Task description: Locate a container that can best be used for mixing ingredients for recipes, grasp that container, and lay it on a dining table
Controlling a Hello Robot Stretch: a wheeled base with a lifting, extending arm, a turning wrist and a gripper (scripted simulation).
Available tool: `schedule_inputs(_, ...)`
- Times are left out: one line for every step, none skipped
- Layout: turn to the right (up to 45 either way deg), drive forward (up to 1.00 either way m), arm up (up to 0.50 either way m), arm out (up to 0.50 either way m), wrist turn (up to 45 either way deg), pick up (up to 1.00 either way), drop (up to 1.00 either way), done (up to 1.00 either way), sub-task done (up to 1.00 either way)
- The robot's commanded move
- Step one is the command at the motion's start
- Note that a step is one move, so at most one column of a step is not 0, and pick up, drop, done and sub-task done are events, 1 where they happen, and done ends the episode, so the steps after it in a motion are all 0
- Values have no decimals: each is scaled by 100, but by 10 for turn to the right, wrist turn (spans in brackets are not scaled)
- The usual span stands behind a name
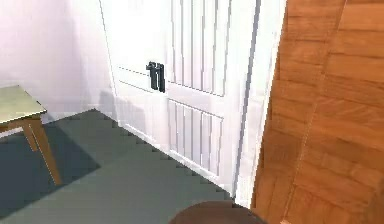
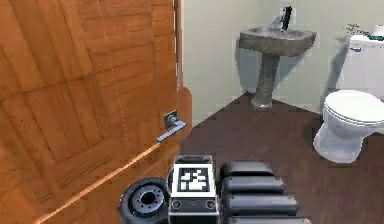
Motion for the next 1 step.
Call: schedule_inputs(-450,0,0,0,0,0,0,0,0)
